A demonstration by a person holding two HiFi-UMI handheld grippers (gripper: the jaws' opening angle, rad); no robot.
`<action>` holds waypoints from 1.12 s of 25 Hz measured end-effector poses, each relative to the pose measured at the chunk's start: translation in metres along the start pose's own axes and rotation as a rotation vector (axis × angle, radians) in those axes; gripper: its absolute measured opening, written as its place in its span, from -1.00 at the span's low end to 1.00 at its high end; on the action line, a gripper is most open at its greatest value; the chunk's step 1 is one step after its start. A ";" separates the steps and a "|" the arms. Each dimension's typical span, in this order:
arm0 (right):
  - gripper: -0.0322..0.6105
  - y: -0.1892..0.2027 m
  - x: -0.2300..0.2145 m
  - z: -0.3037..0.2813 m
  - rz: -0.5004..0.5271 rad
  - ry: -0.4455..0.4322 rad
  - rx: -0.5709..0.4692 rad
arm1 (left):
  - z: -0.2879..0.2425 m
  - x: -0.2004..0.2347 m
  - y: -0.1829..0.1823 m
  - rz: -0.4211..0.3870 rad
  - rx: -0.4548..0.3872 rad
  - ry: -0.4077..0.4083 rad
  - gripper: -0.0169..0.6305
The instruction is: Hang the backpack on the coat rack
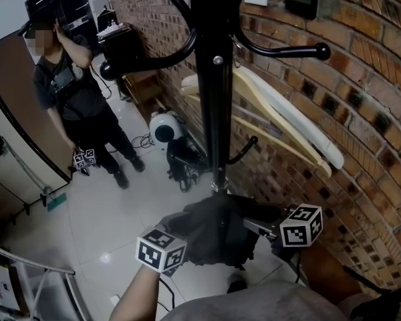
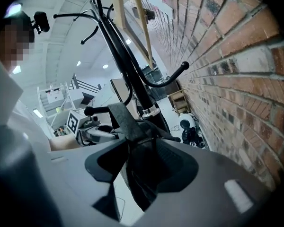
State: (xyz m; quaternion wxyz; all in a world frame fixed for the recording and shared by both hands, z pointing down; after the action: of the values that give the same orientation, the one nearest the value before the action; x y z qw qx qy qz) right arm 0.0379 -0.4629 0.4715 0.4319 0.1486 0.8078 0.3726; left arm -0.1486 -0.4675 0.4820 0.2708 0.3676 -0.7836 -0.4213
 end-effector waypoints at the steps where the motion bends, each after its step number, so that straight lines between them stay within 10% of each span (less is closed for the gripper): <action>1: -0.30 0.000 0.002 0.000 0.013 0.013 -0.006 | 0.002 0.000 -0.001 0.006 -0.012 -0.008 -0.34; 9: 0.00 0.010 0.046 0.027 0.134 0.048 -0.054 | 0.042 -0.020 -0.006 -0.020 -0.073 -0.023 -0.31; 16: -0.81 0.052 0.130 0.057 0.170 -0.006 -0.054 | 0.096 -0.104 -0.002 -0.053 -0.168 0.070 -0.59; 20: -0.90 0.094 0.162 0.071 0.186 0.044 -0.055 | 0.121 -0.133 0.013 -0.037 -0.219 0.018 -0.93; 28: -0.90 0.133 0.219 0.088 0.177 0.016 -0.031 | 0.157 -0.190 0.049 0.010 -0.186 0.122 -0.94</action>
State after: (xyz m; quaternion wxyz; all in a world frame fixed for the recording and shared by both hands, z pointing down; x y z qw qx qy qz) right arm -0.0292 -0.2080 0.4092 0.3930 0.2098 0.7892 0.4228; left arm -0.1702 -0.2241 0.4238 0.3533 0.3618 -0.7249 -0.4677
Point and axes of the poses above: the fingertips, and each gripper's own axes: z backward along the fingers, x to its left, y out of its underside, the point moved 5 cm from there along z, backward along the fingers, and after that the axes turned 9 degrees about -z, right-handed, at the moved point
